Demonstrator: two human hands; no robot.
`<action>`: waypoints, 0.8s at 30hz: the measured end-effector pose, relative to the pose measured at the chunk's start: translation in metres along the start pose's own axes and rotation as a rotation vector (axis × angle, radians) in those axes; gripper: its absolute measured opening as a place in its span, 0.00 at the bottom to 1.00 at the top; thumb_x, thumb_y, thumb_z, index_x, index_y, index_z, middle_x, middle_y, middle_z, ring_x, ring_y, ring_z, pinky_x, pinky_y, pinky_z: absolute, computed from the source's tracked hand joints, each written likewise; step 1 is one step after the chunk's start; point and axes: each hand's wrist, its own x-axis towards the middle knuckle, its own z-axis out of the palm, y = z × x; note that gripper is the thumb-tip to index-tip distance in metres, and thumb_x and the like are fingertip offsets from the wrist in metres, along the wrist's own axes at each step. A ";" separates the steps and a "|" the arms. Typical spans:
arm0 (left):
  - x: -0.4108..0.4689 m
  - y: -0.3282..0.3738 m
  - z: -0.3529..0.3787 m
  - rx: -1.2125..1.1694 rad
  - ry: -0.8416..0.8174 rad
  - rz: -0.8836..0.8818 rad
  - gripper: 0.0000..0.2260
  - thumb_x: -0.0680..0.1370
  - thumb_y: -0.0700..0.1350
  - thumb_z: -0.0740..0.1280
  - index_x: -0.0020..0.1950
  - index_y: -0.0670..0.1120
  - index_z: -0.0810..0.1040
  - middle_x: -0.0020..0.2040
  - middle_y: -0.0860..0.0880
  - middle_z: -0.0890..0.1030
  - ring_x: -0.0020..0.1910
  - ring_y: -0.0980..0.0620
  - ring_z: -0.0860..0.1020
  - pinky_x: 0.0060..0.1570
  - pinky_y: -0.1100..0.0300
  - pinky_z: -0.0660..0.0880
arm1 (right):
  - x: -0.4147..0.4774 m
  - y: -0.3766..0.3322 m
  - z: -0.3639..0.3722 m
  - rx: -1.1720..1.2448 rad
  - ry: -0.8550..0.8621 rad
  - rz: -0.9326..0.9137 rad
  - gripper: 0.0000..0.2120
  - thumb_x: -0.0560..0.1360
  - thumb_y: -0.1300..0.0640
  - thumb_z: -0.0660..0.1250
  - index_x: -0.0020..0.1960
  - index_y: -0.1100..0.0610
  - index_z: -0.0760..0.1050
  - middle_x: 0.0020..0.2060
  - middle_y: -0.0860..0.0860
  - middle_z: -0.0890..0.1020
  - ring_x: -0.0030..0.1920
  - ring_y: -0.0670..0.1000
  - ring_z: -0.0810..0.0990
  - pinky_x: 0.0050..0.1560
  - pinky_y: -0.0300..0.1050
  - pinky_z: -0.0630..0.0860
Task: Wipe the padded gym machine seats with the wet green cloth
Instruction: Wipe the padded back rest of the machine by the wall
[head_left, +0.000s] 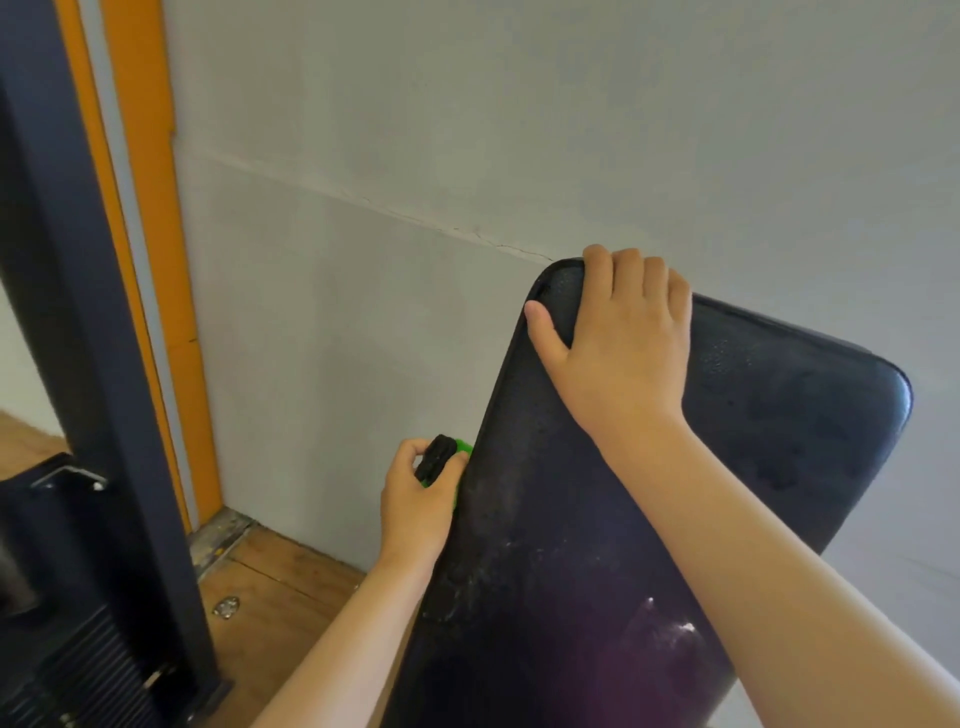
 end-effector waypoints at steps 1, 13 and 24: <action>0.000 0.005 0.001 -0.009 0.000 0.019 0.04 0.77 0.45 0.70 0.49 0.48 0.77 0.43 0.50 0.80 0.42 0.57 0.79 0.46 0.56 0.78 | 0.000 0.002 -0.005 0.065 -0.019 -0.010 0.28 0.78 0.40 0.55 0.64 0.62 0.71 0.55 0.59 0.76 0.55 0.60 0.73 0.60 0.55 0.66; 0.008 0.022 0.000 -0.043 -0.141 0.121 0.08 0.78 0.46 0.68 0.54 0.46 0.75 0.45 0.50 0.81 0.43 0.56 0.81 0.40 0.62 0.79 | -0.141 -0.025 0.015 0.206 -0.111 -0.224 0.30 0.76 0.52 0.63 0.74 0.64 0.60 0.73 0.58 0.64 0.76 0.56 0.58 0.76 0.53 0.52; -0.017 -0.025 -0.023 -0.020 -0.091 -0.097 0.07 0.79 0.43 0.66 0.55 0.42 0.74 0.44 0.49 0.79 0.33 0.67 0.79 0.29 0.72 0.72 | -0.139 -0.024 0.044 0.140 0.001 -0.274 0.28 0.79 0.54 0.56 0.75 0.66 0.56 0.73 0.60 0.60 0.74 0.59 0.58 0.77 0.54 0.49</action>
